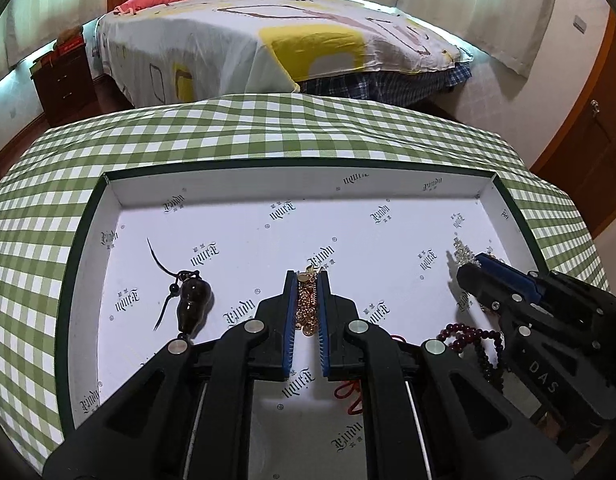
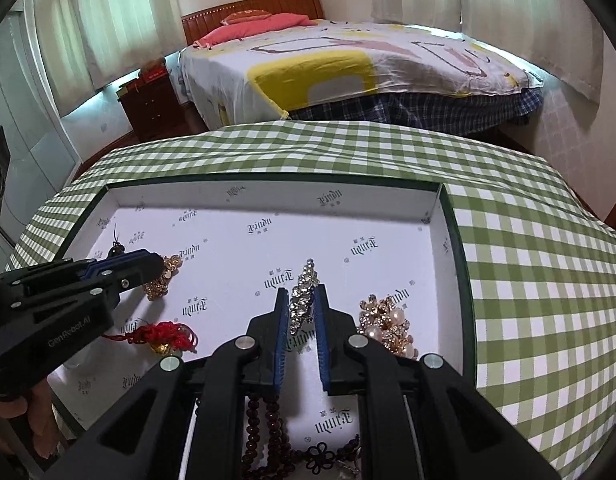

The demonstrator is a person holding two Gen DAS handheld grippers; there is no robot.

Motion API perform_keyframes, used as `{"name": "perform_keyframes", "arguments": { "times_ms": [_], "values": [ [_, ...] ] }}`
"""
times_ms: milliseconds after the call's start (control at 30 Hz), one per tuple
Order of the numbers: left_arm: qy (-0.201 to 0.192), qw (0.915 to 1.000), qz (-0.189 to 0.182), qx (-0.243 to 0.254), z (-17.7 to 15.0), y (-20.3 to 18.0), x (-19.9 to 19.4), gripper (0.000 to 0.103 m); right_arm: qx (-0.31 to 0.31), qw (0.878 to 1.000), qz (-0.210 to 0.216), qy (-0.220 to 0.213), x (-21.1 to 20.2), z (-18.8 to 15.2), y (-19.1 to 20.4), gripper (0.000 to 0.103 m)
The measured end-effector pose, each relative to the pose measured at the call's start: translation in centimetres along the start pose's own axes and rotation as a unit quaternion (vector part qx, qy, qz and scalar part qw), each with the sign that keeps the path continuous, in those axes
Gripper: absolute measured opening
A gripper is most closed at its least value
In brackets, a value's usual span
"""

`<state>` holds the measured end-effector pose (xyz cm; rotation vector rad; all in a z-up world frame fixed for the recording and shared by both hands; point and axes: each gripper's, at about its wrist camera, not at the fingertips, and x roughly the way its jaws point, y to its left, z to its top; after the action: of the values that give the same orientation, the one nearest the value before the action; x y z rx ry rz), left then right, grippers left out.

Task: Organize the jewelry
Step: 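Carry the gold chain and rhinestone brooch into the box and open both tools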

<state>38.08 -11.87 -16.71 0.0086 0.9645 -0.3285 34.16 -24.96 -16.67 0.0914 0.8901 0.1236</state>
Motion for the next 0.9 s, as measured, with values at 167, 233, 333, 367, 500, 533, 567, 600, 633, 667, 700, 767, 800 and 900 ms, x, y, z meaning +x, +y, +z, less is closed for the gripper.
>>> {"name": "perform_keyframes", "arguments": {
  "times_ms": [167,233,333,367,500,533,567,600,633,667,700,767,800,900],
  "values": [
    [0.002,1.0000,-0.002,0.001,0.11,0.03,0.06,0.012,0.003,1.000,0.002,0.000,0.00,0.08,-0.17,0.016],
    [0.002,1.0000,-0.002,0.001,0.10,0.04,0.06,0.012,0.003,1.000,0.002,-0.001,-0.03,0.09,-0.21,0.016],
    [0.002,1.0000,-0.002,0.000,0.07,0.03,0.08,0.015,0.003,1.000,0.003,-0.002,-0.03,0.15,-0.23,0.017],
    [0.003,1.0000,-0.002,0.000,0.06,0.03,0.08,0.018,0.003,1.000,0.003,-0.003,-0.05,0.13,-0.23,0.017],
    [-0.002,1.0000,-0.005,-0.002,0.27,-0.11,0.02,0.025,0.003,1.000,0.003,-0.005,-0.13,0.12,-0.24,0.017],
    [-0.001,1.0000,-0.006,-0.001,0.26,-0.12,0.01,0.025,0.003,1.000,0.003,-0.005,-0.15,0.10,-0.23,0.017],
    [-0.001,1.0000,-0.006,-0.001,0.27,-0.15,0.00,0.026,0.003,1.000,0.003,-0.006,-0.17,0.07,-0.20,0.017],
    [-0.001,1.0000,-0.006,-0.001,0.27,-0.16,-0.04,0.026,0.003,1.000,0.003,-0.006,-0.19,0.04,-0.21,0.017],
    [-0.001,1.0000,-0.006,-0.001,0.27,-0.16,-0.04,0.027,0.003,1.000,0.003,-0.006,-0.23,0.03,-0.21,0.017],
    [-0.002,1.0000,-0.005,-0.002,0.27,-0.16,-0.06,0.028,0.003,1.000,0.003,-0.006,-0.25,0.02,-0.22,0.017],
    [-0.002,1.0000,-0.004,-0.002,0.29,-0.20,-0.06,0.031,0.003,1.000,0.003,-0.006,-0.25,0.03,-0.22,0.017],
    [-0.005,1.0000,-0.003,-0.001,0.29,-0.27,-0.19,0.035,0.003,1.000,0.003,-0.006,-0.25,0.03,-0.22,0.017],
    [-0.006,1.0000,-0.002,-0.001,0.31,-0.26,-0.24,0.037,0.003,1.000,0.003,-0.006,-0.28,0.01,-0.24,0.017],
    [-0.006,1.0000,-0.002,0.003,0.40,-0.39,-0.26,0.039,0.003,1.000,0.003,-0.007,-0.29,-0.01,-0.25,0.018]
  ]
}}
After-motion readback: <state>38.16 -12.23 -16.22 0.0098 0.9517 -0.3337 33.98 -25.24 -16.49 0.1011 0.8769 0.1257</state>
